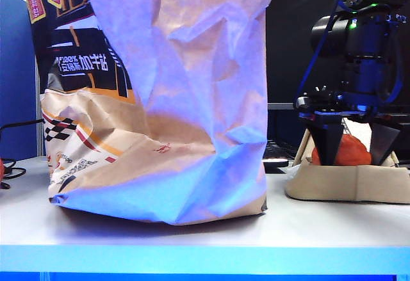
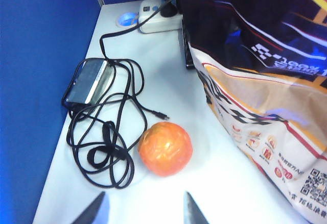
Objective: Open the paper bag and put two oranges into the paper bag.
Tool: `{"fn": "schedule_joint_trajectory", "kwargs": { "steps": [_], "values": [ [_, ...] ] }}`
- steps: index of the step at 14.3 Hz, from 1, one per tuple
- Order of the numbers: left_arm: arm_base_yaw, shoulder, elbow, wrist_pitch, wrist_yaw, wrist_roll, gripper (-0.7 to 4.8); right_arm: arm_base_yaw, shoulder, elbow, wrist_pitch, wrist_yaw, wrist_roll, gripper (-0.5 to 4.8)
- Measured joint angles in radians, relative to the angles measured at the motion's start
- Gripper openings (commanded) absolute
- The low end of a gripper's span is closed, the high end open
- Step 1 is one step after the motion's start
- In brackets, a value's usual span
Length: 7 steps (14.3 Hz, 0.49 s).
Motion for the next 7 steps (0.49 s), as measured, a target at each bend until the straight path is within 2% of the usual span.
{"fn": "schedule_joint_trajectory", "kwargs": {
  "steps": [1,2,3,7],
  "values": [
    [0.0,0.0,0.0,-0.007,0.0,0.0,1.93,0.0,0.0,0.0,0.022,0.0,0.0,4.24],
    [0.0,0.0,0.0,-0.007,0.0,0.0,1.92,0.0,0.0,0.0,0.029,-0.003,0.0,0.38],
    [0.0,0.0,0.0,-0.008,0.0,0.0,1.92,0.0,0.0,-0.001,0.043,-0.003,0.011,-0.06],
    [0.0,0.0,0.0,-0.008,0.0,0.0,1.92,0.0,-0.001,0.0,0.047,-0.003,0.011,-0.06]
  ]
}}
